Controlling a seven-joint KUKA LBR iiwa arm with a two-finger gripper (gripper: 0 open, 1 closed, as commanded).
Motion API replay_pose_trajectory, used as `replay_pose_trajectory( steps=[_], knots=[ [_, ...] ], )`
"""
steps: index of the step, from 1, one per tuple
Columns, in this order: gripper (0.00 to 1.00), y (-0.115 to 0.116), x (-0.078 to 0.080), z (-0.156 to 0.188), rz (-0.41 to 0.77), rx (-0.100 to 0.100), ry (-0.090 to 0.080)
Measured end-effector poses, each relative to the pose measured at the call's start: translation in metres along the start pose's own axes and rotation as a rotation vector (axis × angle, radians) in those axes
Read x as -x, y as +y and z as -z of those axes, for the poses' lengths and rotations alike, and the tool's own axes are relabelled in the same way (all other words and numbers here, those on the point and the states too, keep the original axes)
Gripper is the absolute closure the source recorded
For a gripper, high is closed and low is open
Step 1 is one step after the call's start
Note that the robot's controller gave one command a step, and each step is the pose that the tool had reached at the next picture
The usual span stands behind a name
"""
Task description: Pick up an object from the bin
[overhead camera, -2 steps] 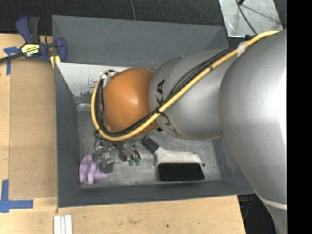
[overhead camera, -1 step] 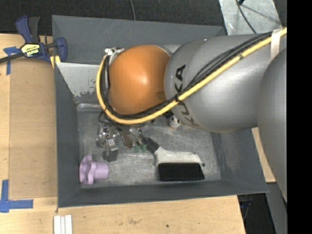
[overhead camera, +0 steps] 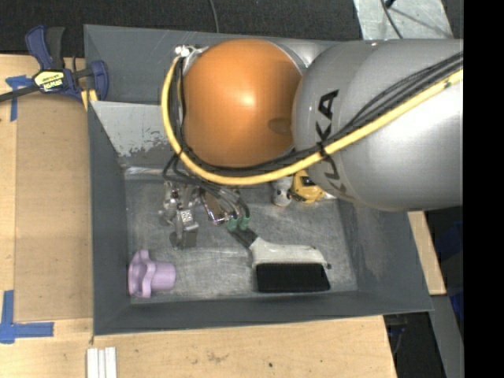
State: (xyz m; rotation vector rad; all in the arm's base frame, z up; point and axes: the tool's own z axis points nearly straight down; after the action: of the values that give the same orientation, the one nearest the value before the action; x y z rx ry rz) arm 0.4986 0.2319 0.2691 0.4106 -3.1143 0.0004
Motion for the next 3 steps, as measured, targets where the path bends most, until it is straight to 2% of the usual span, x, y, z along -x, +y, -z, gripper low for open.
replay_pose_trajectory(
  steps=[1, 2, 3],
  knots=[
    [0.0, -0.016, 0.02, -0.103, -0.104, 0.0, 0.003],
    [0.0, -0.017, 0.019, -0.102, -0.104, 0.0, 0.004],
    [0.0, -0.01, 0.036, -0.098, 0.069, 0.0, -0.002]
  ],
)
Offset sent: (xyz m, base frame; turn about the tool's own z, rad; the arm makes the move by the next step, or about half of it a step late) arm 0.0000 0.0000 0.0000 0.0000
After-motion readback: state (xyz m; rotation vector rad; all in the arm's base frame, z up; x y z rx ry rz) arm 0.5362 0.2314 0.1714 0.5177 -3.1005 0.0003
